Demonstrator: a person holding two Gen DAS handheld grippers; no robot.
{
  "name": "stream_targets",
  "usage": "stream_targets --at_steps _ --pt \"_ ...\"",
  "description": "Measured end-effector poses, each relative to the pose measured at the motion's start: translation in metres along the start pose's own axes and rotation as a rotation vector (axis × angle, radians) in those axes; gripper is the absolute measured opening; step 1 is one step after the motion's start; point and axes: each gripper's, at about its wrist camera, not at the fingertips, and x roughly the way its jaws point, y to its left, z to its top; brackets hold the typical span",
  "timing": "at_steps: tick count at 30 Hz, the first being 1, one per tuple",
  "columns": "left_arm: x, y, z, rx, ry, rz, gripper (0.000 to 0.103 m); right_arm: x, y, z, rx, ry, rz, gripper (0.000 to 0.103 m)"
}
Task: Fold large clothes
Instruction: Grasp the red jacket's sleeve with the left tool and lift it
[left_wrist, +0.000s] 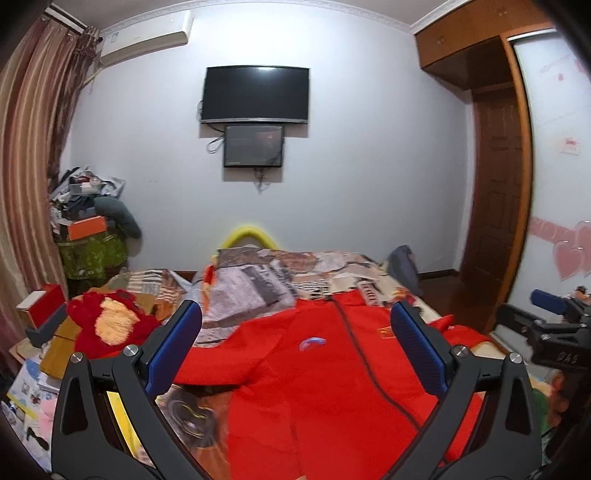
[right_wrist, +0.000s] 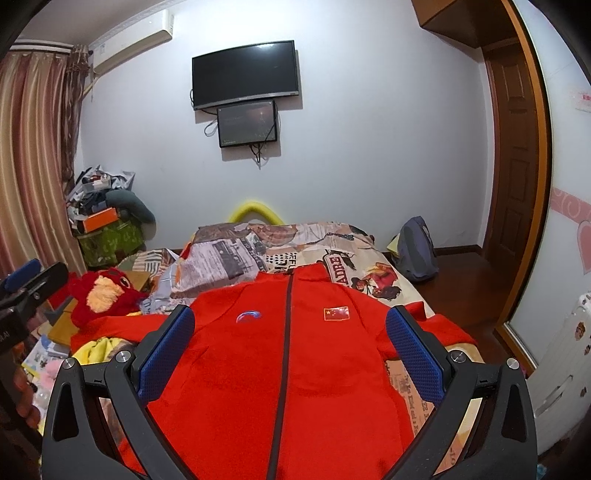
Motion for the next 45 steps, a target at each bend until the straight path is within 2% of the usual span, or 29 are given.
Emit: stream_targets --at_steps 9,17,20,23,28,33,35,41,45 --pt "0.052 0.073 -0.008 -0.046 0.028 0.1 0.103 0.058 -0.006 0.004 0.016 0.083 0.019 0.103" --pt "0.107 0.15 -0.041 -0.096 0.174 0.197 0.103 0.128 -0.011 -0.007 0.021 0.242 -0.013 0.103" --pt "0.128 0.185 -0.062 -0.146 0.252 0.192 0.103 0.152 -0.01 -0.009 0.004 0.297 -0.027 0.103" --pt "0.152 0.226 -0.087 -0.242 0.362 0.165 0.103 0.175 -0.009 -0.012 -0.004 0.345 -0.029 0.103" --pt "0.18 0.283 -0.123 -0.455 0.49 0.087 0.103 0.21 -0.002 -0.015 -0.03 0.41 -0.03 0.103" --pt "0.204 0.33 -0.155 -0.603 0.593 0.111 0.097 0.239 0.009 -0.018 -0.053 0.456 -0.027 0.103" --pt "0.212 0.351 -0.17 -0.708 0.628 0.095 0.095 0.247 0.014 -0.02 -0.07 0.468 -0.03 0.103" --pt "0.221 0.392 -0.213 -0.972 0.652 0.066 0.092 0.264 0.028 -0.026 -0.124 0.488 -0.038 0.103" --pt "0.235 0.405 -0.226 -1.001 0.651 0.097 0.087 0.271 0.034 -0.031 -0.153 0.505 -0.048 0.103"
